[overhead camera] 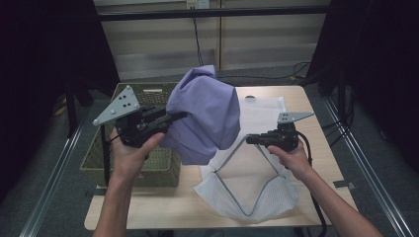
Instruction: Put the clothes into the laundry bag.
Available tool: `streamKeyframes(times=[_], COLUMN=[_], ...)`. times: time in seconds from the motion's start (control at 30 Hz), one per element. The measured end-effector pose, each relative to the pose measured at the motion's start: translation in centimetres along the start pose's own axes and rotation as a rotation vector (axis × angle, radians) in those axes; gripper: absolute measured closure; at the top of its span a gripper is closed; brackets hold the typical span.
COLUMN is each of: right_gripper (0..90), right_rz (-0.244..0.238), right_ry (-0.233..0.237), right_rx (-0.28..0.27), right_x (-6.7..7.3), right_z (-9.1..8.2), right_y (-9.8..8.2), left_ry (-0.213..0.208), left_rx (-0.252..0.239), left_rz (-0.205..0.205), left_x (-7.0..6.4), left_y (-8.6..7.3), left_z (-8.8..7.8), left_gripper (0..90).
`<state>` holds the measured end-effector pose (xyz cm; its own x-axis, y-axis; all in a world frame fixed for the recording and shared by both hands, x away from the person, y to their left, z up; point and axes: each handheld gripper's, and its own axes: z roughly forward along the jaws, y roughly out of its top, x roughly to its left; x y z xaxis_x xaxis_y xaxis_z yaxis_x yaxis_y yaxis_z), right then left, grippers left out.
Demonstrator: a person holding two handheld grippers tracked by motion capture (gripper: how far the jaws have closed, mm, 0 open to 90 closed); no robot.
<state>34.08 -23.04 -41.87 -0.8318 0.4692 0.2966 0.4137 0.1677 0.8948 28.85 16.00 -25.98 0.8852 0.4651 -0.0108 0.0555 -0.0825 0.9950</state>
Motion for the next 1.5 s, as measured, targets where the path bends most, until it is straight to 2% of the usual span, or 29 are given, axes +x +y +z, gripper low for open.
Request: streamKeyframes(times=[0.07,0.23,0.5,0.57,0.63,0.67,0.77,0.83,1.0,1.1,1.23,1.33,1.5], right_gripper=[88.7,88.8,88.7,88.7,88.8,88.8,88.7,88.8,88.8,88.8,88.7,88.8,88.8], right_rz=[0.000,-0.002,0.004,0.006,0.008,0.005,0.008,0.005,0.005,0.005,0.006,0.004,0.004], right_ry=[-0.001,-0.002,0.005,0.009,0.012,0.013,0.016,0.017,0.017,0.018,0.017,0.016,0.017], right_rx=[-0.001,-0.002,-0.007,-0.007,-0.006,-0.007,-0.006,-0.008,-0.011,-0.011,-0.007,-0.009,-0.011], right_x=[0.0,0.1,0.0,0.0,0.0,0.0,0.0,0.1,0.0,0.0,0.0,0.1,0.2], right_z=[0.0,0.0,-0.1,-0.1,-0.1,-0.1,0.0,0.0,-0.1,-0.1,0.0,-0.1,-0.1], right_y=[0.0,0.0,0.1,0.1,0.1,0.1,0.1,0.2,0.2,0.2,0.1,0.1,0.1], left_ry=[-0.016,-0.045,-0.063,-0.067,-0.093,-0.105,-0.107,-0.119,-0.139,-0.152,-0.150,-0.165,-0.164], left_rx=[0.018,0.027,0.044,0.049,0.068,0.075,0.100,0.098,0.109,0.134,0.169,0.151,0.180], left_rz=[0.014,0.007,0.033,0.022,0.022,0.008,0.009,0.000,-0.018,-0.021,-0.019,-0.029,-0.036], left_x=[-0.1,-0.8,-1.9,-2.2,-2.4,-2.5,-2.8,-3.1,-3.3,-3.5,-3.6,-3.6,-3.8], left_y=[-0.2,-0.6,-0.8,-0.9,-1.2,-1.3,-1.5,-1.8,-3.0,-3.8,-4.4,-4.7,-6.2], left_z=[0.4,1.8,3.2,3.6,4.0,4.2,4.8,5.0,5.9,6.5,6.8,6.7,7.4], left_gripper=[81.6,81.6,81.7,81.7,81.7,81.6,81.6,81.7,81.7,81.7,81.7,81.7,81.7])
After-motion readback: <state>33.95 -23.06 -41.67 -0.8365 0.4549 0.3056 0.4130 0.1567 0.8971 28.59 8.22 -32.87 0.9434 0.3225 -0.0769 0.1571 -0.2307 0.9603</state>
